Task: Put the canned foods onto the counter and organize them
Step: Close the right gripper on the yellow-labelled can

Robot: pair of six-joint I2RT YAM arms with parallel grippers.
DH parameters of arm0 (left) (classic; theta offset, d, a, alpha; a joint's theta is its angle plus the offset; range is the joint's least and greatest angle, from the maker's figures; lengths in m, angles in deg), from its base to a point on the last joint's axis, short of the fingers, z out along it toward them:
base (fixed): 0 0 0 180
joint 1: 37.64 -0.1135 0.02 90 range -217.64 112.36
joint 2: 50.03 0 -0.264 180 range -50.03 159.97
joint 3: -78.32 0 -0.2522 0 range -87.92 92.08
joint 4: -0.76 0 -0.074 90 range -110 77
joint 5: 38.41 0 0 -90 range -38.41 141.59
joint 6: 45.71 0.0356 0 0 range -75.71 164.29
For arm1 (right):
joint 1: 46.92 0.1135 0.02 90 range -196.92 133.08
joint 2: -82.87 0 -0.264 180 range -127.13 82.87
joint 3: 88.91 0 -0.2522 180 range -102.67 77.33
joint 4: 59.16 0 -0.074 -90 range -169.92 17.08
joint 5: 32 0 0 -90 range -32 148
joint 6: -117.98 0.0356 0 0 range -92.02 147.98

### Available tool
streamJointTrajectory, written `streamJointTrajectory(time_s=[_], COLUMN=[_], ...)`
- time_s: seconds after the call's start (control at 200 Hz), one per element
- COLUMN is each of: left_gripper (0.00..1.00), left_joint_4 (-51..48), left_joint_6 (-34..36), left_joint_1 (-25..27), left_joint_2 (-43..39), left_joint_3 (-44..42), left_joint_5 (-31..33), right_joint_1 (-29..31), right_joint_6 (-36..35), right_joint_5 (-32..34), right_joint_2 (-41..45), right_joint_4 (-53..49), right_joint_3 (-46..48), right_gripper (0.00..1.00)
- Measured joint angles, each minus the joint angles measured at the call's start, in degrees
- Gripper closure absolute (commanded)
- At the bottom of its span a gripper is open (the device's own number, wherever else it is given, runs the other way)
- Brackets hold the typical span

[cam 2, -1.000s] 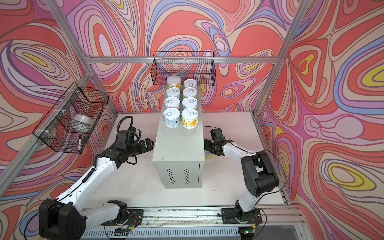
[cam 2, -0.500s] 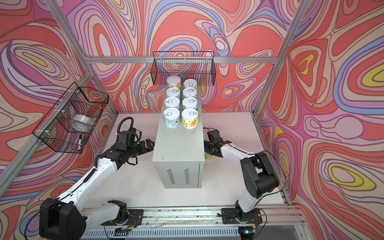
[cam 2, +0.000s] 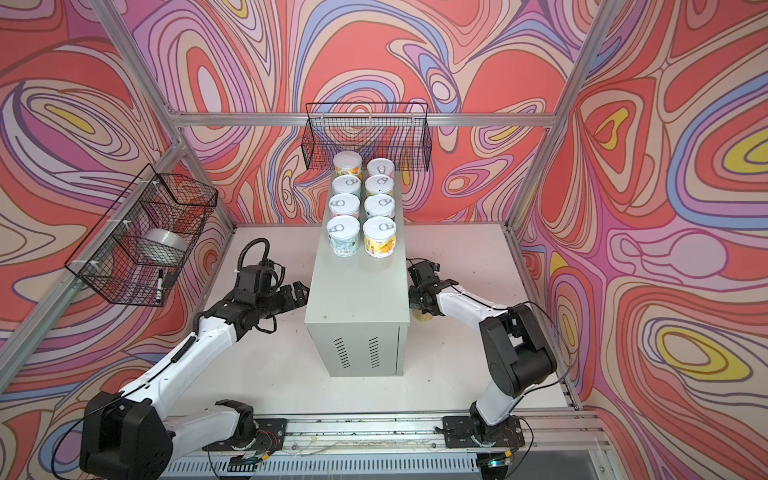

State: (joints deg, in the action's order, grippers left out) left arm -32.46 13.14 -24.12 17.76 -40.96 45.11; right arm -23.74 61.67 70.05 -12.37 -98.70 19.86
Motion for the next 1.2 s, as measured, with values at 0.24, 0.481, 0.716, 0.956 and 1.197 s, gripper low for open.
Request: streamJointTrajectory(time_s=[0.24,0.481,0.716,0.956,1.197], left_gripper=[0.06,0.06,0.06,0.06,0.05], left_joint_4=[0.8,1.1,1.1,1.1,-1.5], left_joint_6=[-0.3,-0.4,-0.4,-0.4,-0.3], left_joint_1=[0.0,0.0,0.0,0.0,0.0], left_joint_2=[1.0,3.0,3.0,3.0,3.0], left_joint_3=[0.0,0.0,0.0,0.2,2.6], left_joint_5=[-0.6,-1.7,-1.6,-1.8,-4.1], right_joint_1=[0.3,0.3,0.3,0.3,0.3], right_joint_6=[0.1,0.2,-0.2,-1.8,-4.5], right_joint_5=[2.1,2.5,2.9,2.2,-1.4], right_joint_2=[-1.0,-4.6,-5.9,-6.3,2.1], right_joint_4=[-0.2,0.0,-0.3,-1.2,-10.7], right_joint_3=[-0.7,-0.7,-1.6,-2.5,-5.0], right_gripper=[0.17,0.16,0.8,1.0,1.0])
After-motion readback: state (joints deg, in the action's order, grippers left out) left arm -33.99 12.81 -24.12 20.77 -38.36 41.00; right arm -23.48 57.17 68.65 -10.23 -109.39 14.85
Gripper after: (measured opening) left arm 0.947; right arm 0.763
